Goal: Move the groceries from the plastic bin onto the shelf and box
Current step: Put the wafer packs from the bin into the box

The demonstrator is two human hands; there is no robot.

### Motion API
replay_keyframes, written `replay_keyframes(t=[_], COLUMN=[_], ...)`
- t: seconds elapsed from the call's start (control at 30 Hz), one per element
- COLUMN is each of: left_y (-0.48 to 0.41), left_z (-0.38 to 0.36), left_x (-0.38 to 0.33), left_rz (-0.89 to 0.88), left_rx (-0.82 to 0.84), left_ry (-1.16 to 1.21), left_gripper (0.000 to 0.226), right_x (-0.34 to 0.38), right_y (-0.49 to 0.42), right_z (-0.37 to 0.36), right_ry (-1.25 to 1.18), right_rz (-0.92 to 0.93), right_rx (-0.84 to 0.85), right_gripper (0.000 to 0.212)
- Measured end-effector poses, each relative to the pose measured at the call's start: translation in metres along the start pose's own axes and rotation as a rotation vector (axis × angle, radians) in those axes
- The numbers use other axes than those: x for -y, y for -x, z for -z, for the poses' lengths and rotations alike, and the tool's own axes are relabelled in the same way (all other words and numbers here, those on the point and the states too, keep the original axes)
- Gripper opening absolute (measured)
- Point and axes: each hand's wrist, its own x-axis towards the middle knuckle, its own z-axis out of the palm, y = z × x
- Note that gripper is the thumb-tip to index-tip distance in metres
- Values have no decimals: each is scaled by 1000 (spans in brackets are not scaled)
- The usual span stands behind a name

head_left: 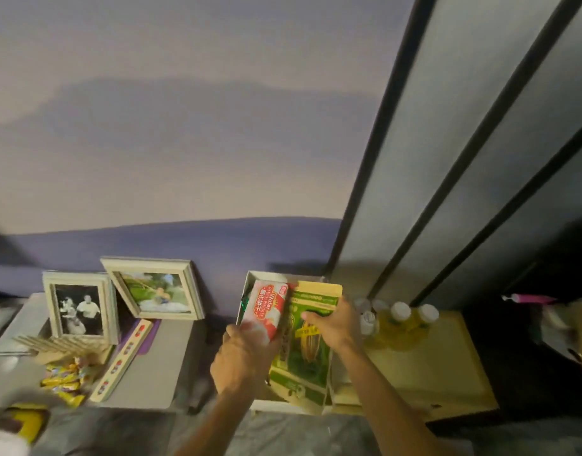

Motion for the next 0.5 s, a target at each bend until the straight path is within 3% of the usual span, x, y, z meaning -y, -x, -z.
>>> replay_keyframes(t=[0.13, 0.3, 0.4, 0.5], left_y=[-5, 0, -2, 2], left_z=[-41, -57, -58, -56], left_x=[18, 32, 32, 37], left_rz=[78, -21, -9, -73], left_rx=[41, -20, 7, 32], left_ry=[16, -11, 20, 0], left_gripper=[99, 92, 99, 107], right_x=[-40, -37, -31, -26], right_y=[-1, -2, 1, 12], right_z=[-28, -41, -41, -34], right_ry=[70, 157, 191, 182], right_rz=[-42, -19, 3, 52], right_rx=[50, 84, 85, 46], right_gripper=[57, 66, 65, 82])
